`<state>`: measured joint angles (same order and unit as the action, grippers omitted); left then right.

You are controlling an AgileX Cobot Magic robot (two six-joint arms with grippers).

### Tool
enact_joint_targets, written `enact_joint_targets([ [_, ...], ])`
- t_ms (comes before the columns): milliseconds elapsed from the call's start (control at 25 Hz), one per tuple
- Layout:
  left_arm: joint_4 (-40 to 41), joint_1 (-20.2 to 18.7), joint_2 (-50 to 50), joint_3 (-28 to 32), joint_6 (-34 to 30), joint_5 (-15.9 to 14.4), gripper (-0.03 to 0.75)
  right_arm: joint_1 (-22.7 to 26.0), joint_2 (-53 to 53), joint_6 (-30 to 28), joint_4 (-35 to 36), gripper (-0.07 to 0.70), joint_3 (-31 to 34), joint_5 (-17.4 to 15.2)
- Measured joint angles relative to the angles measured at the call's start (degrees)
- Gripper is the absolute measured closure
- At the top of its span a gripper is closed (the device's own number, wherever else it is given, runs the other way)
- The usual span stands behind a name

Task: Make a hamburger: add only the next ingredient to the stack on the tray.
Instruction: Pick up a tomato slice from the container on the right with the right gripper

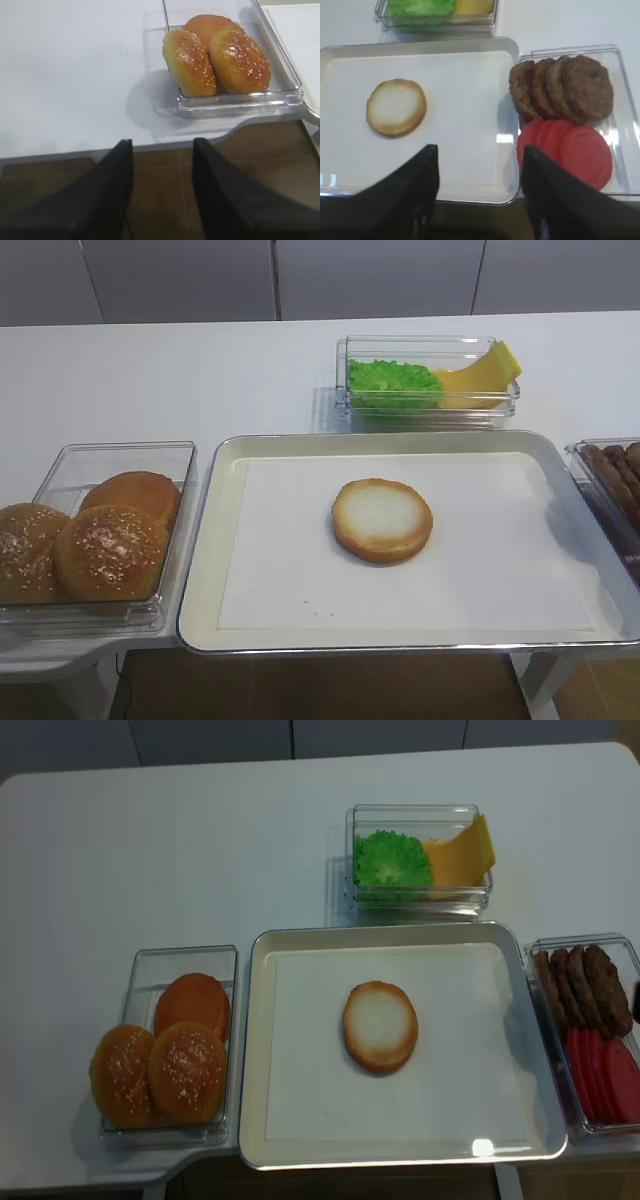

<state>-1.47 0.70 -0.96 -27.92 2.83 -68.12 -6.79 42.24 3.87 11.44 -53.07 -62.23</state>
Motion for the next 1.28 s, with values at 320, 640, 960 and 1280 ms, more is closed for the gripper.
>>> enact_joint_targets([
  [320, 0.0, 0.0, 0.0, 0.0, 0.0, 0.0, 0.416, 0.0, 18.3, 2.4, 1.7, 0.252, -6.0, -7.8],
  [640, 0.0, 0.0, 0.0, 0.0, 0.0, 0.0, 0.416, 0.0, 27.4, 4.7, -4.6, 0.253, -6.1, -8.7],
  [960, 0.0, 0.0, 0.0, 0.0, 0.0, 0.0, 0.416, -5.6, 33.6, 7.8, -11.8, 0.253, -6.2, -8.6],
  [1280, 0.0, 0.0, 0.0, 0.0, 0.0, 0.0, 0.416, -8.4, 38.7, 10.4, -15.3, 0.253, -6.3, -8.1],
])
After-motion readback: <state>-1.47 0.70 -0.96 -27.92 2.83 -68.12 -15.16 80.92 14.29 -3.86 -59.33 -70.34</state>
